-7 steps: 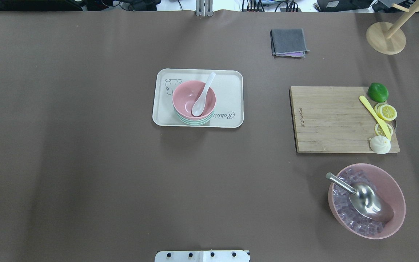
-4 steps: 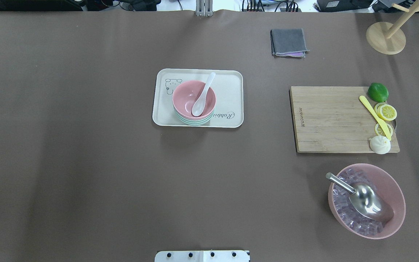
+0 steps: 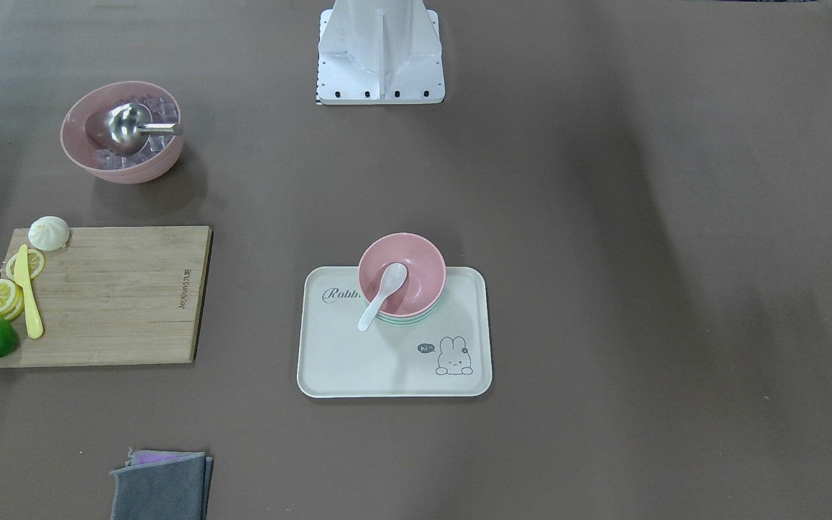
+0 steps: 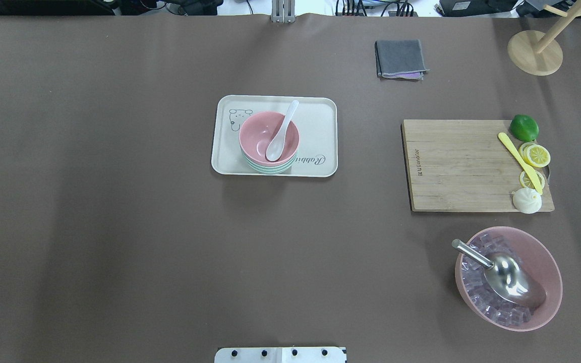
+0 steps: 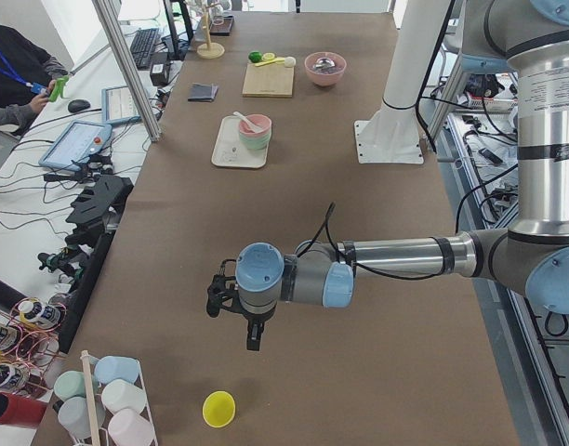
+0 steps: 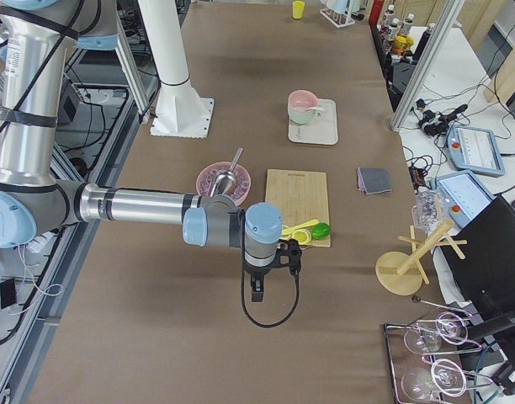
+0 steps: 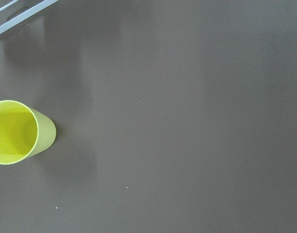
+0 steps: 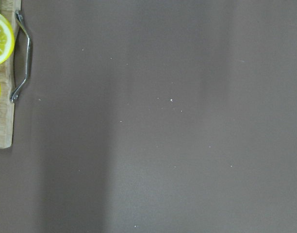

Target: Stack pink bowl on green and place spoon

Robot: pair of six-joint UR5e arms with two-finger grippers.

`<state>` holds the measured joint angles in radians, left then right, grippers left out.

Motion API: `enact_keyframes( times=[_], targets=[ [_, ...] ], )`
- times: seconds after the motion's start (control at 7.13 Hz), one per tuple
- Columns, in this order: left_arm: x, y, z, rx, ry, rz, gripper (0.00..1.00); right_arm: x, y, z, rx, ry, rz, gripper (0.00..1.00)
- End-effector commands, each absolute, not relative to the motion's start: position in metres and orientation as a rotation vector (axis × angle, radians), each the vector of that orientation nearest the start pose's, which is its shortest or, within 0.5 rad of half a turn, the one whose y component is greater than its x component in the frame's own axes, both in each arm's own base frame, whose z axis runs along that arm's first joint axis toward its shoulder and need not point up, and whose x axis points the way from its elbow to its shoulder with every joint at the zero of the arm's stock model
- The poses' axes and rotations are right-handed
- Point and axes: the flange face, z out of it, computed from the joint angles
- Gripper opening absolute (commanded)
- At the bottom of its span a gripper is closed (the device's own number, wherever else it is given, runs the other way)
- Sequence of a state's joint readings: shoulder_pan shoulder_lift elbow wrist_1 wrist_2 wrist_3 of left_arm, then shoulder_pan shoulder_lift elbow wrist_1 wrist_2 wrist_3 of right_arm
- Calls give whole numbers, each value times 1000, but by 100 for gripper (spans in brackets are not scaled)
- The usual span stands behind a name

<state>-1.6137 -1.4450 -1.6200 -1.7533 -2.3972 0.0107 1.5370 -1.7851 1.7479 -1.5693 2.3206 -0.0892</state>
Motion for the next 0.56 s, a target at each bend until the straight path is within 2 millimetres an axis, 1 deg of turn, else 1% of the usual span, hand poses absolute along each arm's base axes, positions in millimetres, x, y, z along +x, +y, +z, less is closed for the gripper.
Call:
enact_keyframes(
  times=[0.0, 0.42],
  targets=[
    [-79, -441, 669, 124, 823, 13, 98, 52, -401, 668, -11, -751, -106, 100],
    [-79, -441, 671, 121, 823, 12, 98, 52, -402, 665, -5, -751, -108, 100]
  ],
)
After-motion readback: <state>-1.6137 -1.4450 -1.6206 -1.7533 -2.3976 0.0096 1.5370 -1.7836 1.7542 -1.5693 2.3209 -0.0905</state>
